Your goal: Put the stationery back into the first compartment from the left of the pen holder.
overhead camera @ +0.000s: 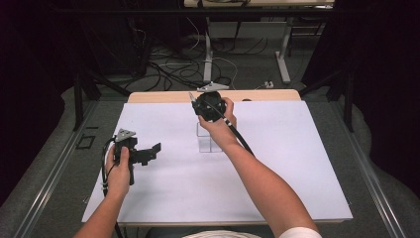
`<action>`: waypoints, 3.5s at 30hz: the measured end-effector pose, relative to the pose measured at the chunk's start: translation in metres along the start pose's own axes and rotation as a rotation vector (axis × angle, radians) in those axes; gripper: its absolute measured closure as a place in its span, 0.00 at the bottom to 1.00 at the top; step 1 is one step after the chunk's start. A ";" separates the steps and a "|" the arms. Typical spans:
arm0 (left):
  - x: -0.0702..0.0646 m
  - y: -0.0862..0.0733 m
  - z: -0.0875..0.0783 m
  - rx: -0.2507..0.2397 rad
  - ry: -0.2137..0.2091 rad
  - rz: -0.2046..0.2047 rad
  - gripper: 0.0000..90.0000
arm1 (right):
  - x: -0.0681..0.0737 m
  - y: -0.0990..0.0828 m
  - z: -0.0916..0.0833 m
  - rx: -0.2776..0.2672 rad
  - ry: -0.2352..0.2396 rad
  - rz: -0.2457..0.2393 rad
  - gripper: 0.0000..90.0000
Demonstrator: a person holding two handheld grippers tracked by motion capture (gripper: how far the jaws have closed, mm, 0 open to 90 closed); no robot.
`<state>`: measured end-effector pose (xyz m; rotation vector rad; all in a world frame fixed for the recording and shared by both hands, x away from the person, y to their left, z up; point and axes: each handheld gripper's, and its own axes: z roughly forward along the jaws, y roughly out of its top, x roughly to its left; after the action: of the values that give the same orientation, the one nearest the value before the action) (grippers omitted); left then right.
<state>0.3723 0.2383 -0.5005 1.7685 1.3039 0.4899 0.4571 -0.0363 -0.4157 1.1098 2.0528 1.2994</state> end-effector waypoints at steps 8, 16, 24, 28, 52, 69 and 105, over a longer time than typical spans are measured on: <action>0.001 0.000 0.000 0.003 0.000 -0.007 0.02 | -0.002 -0.001 0.005 -0.005 -0.008 0.006 0.89; 0.001 0.000 0.001 0.001 -0.002 -0.009 0.02 | -0.002 -0.004 0.012 0.001 -0.013 0.002 0.89; 0.001 0.000 0.001 0.000 -0.005 -0.011 0.02 | 0.000 -0.005 0.015 -0.008 -0.016 -0.003 0.89; 0.002 0.001 0.000 0.000 -0.002 -0.007 0.02 | -0.001 -0.006 0.017 -0.008 -0.021 -0.002 0.89; 0.001 0.001 -0.001 -0.006 -0.004 -0.012 0.02 | 0.003 -0.018 0.029 0.012 -0.025 -0.020 0.89; 0.001 0.001 -0.001 -0.002 -0.001 -0.007 0.02 | 0.001 -0.027 0.028 0.026 -0.015 -0.010 0.89; 0.000 0.000 0.000 -0.001 0.004 -0.004 0.02 | -0.008 -0.048 -0.021 0.080 0.004 -0.029 0.18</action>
<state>0.3728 0.2382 -0.5006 1.7644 1.3089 0.4921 0.4281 -0.0647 -0.4497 1.1081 2.1326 1.2165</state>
